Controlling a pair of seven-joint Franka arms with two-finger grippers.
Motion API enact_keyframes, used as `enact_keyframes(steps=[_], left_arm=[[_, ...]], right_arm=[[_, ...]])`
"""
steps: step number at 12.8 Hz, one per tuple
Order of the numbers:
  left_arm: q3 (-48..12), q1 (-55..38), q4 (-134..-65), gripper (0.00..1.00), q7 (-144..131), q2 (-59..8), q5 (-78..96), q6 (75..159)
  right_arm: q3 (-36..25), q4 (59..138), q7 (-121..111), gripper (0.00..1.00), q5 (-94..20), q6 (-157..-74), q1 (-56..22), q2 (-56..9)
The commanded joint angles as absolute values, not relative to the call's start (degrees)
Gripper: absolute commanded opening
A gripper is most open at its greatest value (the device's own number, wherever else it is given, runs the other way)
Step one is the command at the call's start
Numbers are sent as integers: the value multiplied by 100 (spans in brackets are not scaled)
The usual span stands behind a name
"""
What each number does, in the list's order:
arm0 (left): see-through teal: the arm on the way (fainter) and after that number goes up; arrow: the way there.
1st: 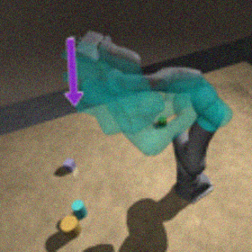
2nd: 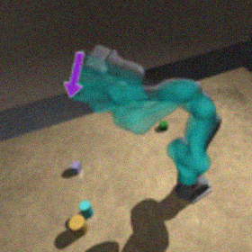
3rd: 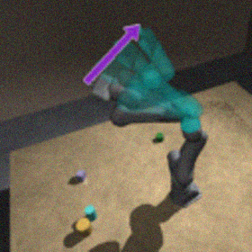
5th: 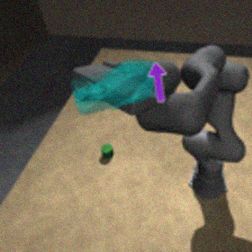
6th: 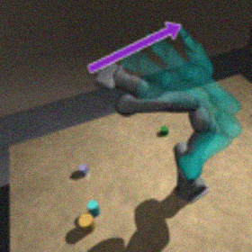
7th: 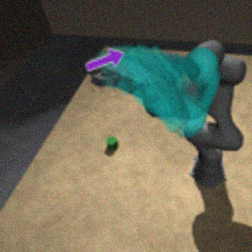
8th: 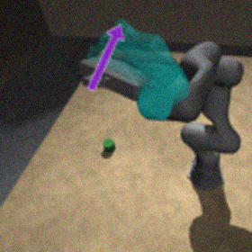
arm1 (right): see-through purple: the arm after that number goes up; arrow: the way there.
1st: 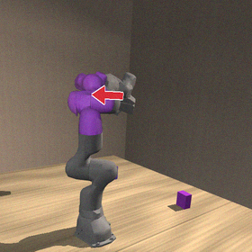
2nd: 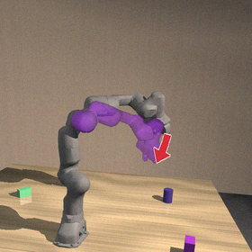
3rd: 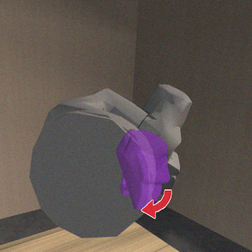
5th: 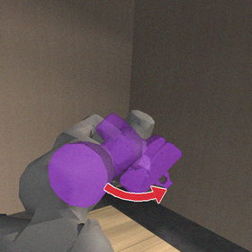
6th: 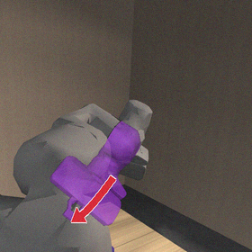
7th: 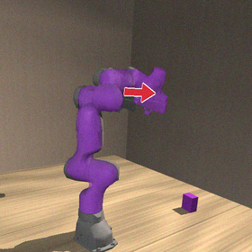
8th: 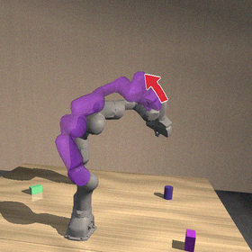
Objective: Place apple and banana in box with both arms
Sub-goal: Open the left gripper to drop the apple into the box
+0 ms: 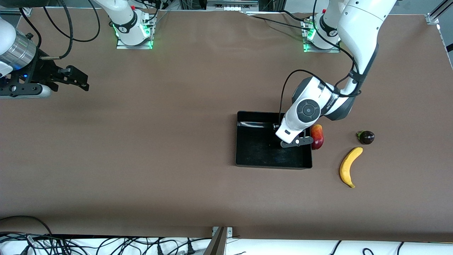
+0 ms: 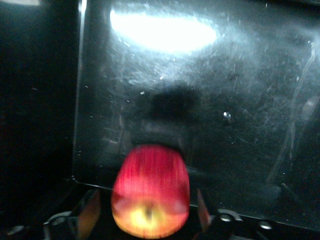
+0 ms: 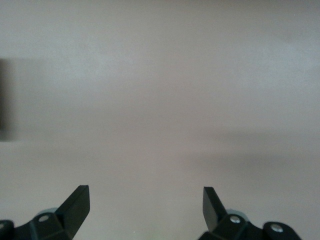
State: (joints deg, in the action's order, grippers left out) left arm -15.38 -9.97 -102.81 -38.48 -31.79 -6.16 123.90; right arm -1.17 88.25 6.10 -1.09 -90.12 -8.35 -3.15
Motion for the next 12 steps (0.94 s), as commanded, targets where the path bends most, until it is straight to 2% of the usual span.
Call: enact_keyframes(steps=[1,3,6,9,12], left_arm=[[-1486,-976,-9663,100,-3929,-2927,-747,11430],[-1363,-740,-8898,100,-3239,-2935,-756,10664],[-1362,-54,-8754,100,-1569,-2979,-1062,10608],[-1362,446,-8833,100,-215,-3382,-1696,11230],[-1362,973,-8938,100,1331,-3910,-1758,12362]], right_arm=[[-88,8675,580,100,-26,-9070,-782,-360],[-88,8684,571,100,-26,-9289,-773,-447],[-79,8684,580,100,-26,-9308,-791,-466],[-88,8701,580,100,-26,-9307,-773,-475],[-88,8701,571,100,-26,-9412,-782,-475]])
